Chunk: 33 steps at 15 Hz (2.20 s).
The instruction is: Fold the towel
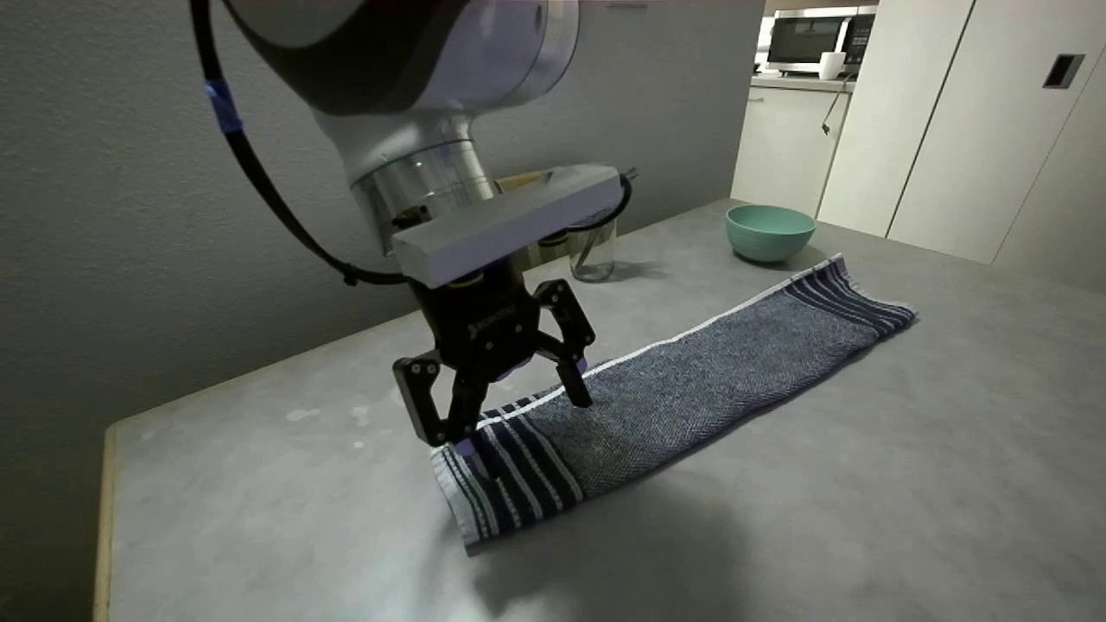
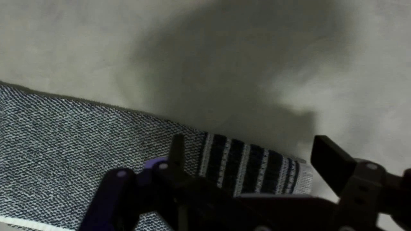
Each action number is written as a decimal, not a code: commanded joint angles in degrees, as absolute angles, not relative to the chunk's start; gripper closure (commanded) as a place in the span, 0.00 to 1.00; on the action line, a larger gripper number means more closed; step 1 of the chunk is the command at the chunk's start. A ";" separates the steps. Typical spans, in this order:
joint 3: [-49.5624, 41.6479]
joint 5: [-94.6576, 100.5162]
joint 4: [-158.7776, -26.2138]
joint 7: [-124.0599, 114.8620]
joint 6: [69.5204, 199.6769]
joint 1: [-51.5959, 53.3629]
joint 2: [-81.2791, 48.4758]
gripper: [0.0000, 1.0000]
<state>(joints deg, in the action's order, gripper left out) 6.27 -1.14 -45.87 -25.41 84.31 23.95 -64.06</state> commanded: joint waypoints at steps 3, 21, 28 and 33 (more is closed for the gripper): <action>6.14 -1.32 -41.27 -28.65 80.93 25.01 -66.31 0.00; 3.19 -0.71 -28.86 -38.49 67.40 29.41 -76.37 0.00; 2.47 -0.93 -19.96 -40.99 67.63 29.09 -80.40 0.00; 1.54 0.24 -21.17 -40.88 71.70 29.65 -79.16 0.00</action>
